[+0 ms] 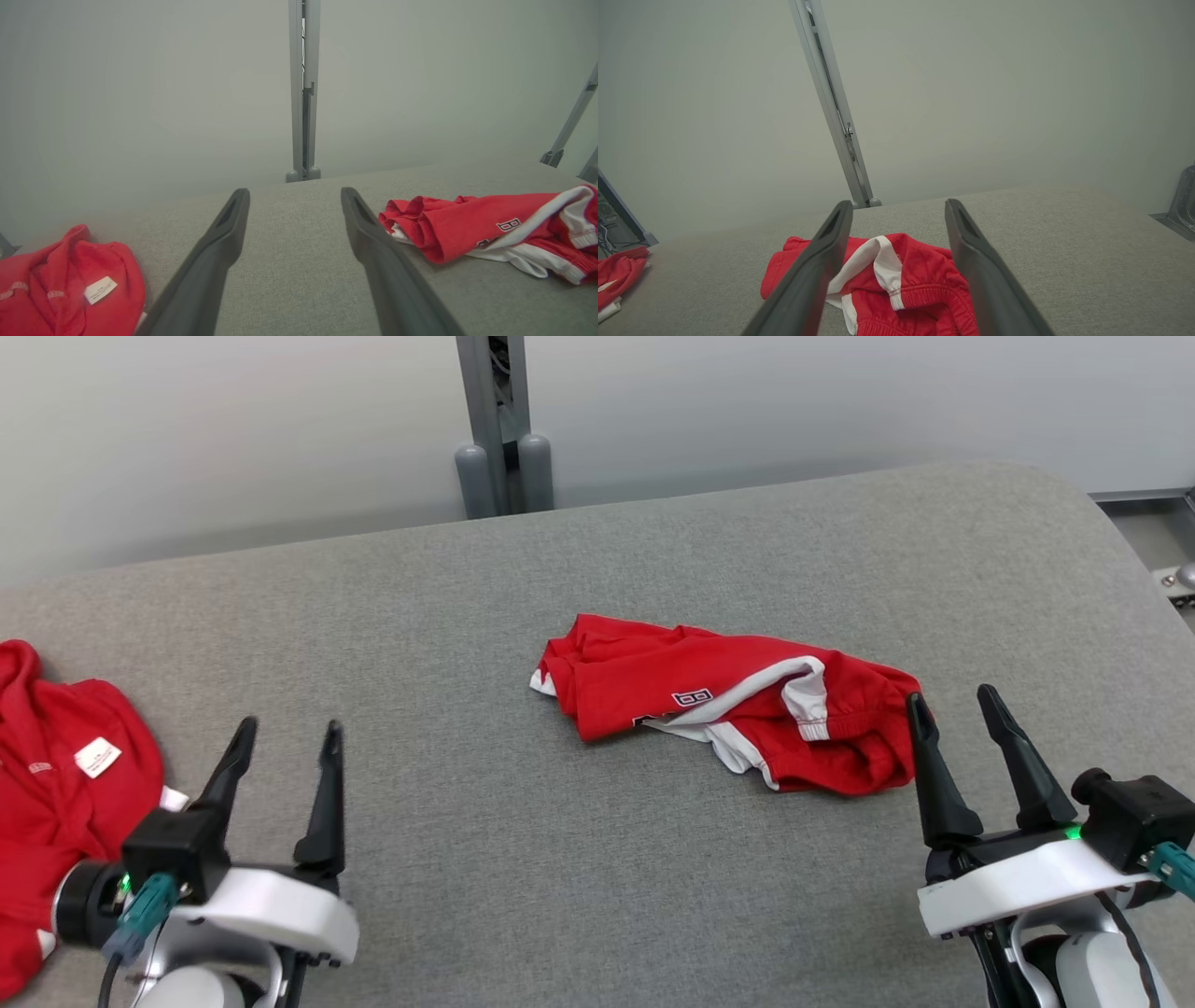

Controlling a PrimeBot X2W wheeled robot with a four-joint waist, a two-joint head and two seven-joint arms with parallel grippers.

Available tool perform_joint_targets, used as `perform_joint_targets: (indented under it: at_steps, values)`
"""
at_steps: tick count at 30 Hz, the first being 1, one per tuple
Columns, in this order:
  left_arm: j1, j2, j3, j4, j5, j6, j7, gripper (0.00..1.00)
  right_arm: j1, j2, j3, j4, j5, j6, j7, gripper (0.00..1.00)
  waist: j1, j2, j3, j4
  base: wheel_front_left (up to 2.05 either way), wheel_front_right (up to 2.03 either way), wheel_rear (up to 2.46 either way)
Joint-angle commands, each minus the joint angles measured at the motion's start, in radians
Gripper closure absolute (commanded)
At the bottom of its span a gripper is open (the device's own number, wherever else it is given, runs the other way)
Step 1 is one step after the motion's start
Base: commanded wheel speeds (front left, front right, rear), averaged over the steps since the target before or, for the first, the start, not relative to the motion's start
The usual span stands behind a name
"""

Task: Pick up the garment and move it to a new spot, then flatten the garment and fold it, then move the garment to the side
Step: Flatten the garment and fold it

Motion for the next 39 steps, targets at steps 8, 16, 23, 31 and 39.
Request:
perform_joint_targets:
  at_steps: [8, 16, 23, 31, 39]
  values:
    - [-0.149, -0.036, -0.106, 0.041, -0.005, -0.104, 0.102, 0.0, -0.026, -0.006, 0.011, 0.001, -0.012, 0.0, -0.014, 0.0, 0.0, 0.0, 0.052, -0.066, 0.0, 0.0, 0.0]
    - [-0.27, -0.111, -0.199, 0.221, -0.042, -0.216, 0.192, 0.0, -0.047, -0.006, 0.037, 0.033, 0.02, 0.0, -0.054, 0.0, 0.0, 0.0, 0.123, -0.155, 0.0, 0.0, 0.0]
    - [-0.368, -0.143, -0.225, 0.409, -0.052, -0.275, 0.215, 0.0, -0.07, -0.006, 0.055, 0.063, 0.044, 0.0, -0.087, 0.0, 0.0, 0.0, 0.167, -0.206, 0.0, 0.0, 0.0]
    - [-0.445, -0.167, -0.221, 0.539, -0.037, -0.308, 0.133, 1.0, -0.081, -0.006, 0.049, 0.084, 0.053, 0.0, -0.11, 0.0, 0.0, 0.0, 0.182, -0.218, 0.0, 0.0, 0.0]
    - [-0.406, -0.167, -0.209, 0.466, -0.031, -0.285, 0.042, 1.0, -0.078, -0.006, 0.028, 0.092, 0.036, 0.0, -0.112, 0.0, 0.0, 0.0, 0.177, -0.163, 0.0, 0.0, 0.0]
